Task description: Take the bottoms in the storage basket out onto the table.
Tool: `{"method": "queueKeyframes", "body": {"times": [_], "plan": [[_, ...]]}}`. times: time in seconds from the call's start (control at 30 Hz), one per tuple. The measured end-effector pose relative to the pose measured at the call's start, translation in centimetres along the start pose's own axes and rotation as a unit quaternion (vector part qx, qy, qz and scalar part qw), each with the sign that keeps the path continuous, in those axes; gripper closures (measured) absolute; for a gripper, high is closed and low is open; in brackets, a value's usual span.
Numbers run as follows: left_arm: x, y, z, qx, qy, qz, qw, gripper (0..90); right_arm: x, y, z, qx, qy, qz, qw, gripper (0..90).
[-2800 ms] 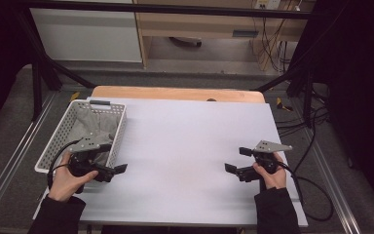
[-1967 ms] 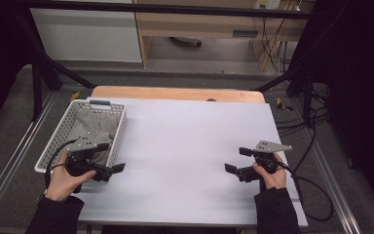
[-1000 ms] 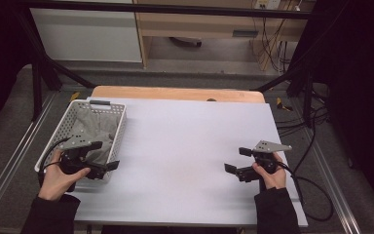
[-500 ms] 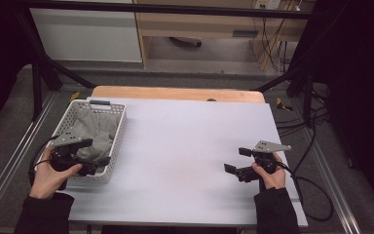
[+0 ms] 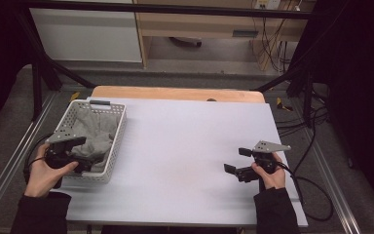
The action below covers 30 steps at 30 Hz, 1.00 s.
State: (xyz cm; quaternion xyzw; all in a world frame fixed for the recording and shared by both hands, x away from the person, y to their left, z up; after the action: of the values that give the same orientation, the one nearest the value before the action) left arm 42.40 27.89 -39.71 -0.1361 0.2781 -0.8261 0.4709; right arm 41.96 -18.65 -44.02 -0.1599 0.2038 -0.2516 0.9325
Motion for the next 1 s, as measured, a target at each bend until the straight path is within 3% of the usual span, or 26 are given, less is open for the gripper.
{"method": "queueKeyframes", "body": {"times": [0.53, 0.8, 1.0], "plan": [[-1.8, 0.8, -0.2, -0.016, -0.012, 0.022, 0.9996, 1.9, 0.0, 0.1, -0.1, -0.001, 0.0, -0.001, 1.0, 3.0], [-2.8, 1.6, -0.8, -0.034, -0.01, 0.041, 0.9985, 1.8, 0.0, 0.2, -0.1, -0.003, 0.0, -0.001, 1.0, 3.0], [-3.1, 1.8, -1.0, -0.038, -0.009, 0.042, 0.9983, 1.7, 0.0, 0.2, -0.1, -0.002, 0.001, -0.001, 1.0, 3.0]]}}
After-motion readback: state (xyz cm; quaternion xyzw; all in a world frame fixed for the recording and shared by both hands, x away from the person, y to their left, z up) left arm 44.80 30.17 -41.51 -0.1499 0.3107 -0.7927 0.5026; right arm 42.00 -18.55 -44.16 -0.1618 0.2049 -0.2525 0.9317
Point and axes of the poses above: each handheld gripper's, and its own axes: y roughly forward along the jaws, z roughly out of its top, x roughly to its right, the point moved 8 cm from there along y, roughly forward along the jaws, and after that the axes turned 9 degrees about z, right-handed, at the moved point
